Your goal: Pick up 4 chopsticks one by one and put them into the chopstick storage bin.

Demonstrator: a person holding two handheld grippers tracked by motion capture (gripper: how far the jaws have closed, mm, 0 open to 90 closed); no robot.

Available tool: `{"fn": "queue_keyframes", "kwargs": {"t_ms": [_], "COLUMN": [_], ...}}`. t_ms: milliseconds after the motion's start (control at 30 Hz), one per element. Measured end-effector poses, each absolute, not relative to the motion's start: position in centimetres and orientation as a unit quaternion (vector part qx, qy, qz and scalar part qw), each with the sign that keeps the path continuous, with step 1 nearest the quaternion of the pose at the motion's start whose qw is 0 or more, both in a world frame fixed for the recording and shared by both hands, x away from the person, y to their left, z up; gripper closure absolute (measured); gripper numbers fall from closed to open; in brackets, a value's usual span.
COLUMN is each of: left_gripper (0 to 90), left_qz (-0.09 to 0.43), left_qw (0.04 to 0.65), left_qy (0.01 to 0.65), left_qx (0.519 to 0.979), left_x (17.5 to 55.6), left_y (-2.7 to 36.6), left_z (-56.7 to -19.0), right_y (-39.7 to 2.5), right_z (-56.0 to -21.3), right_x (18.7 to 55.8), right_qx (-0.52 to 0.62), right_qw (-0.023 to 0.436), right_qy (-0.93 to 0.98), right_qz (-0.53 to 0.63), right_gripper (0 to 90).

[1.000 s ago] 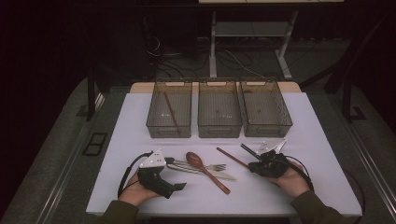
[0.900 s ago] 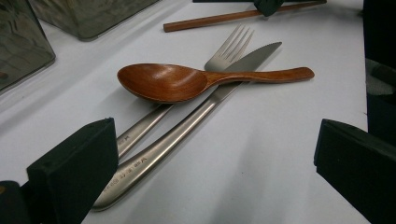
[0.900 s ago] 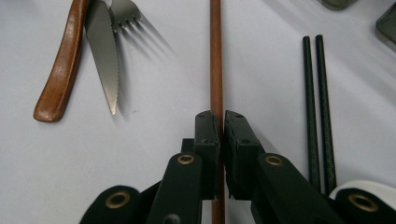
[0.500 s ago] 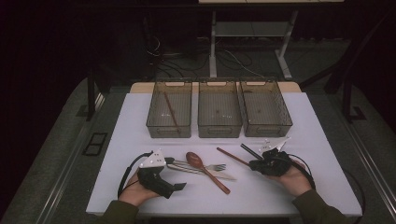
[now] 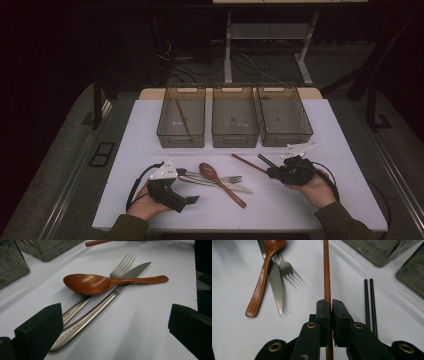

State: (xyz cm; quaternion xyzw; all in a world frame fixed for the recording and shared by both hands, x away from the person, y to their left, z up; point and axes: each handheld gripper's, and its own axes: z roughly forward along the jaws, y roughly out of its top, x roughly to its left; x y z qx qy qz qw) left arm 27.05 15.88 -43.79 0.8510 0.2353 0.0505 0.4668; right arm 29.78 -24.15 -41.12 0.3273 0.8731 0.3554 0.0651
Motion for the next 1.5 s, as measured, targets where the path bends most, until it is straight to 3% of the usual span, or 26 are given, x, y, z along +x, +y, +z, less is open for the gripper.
{"fn": "queue_keyframes", "kwargs": {"t_ms": [1500], "left_gripper": [0.0], "left_qz": [0.047], "left_qw": [0.47], "left_qy": [0.237], "left_qx": [0.849], "left_x": [27.0], "left_y": [15.6], "left_z": [-43.8], "right_y": [-20.3], "right_z": [-37.0], "right_x": [33.6], "right_qx": [0.325], "right_qw": [0.078], "right_qy": [0.844], "right_qz": [0.419], "right_gripper": [84.6]}}
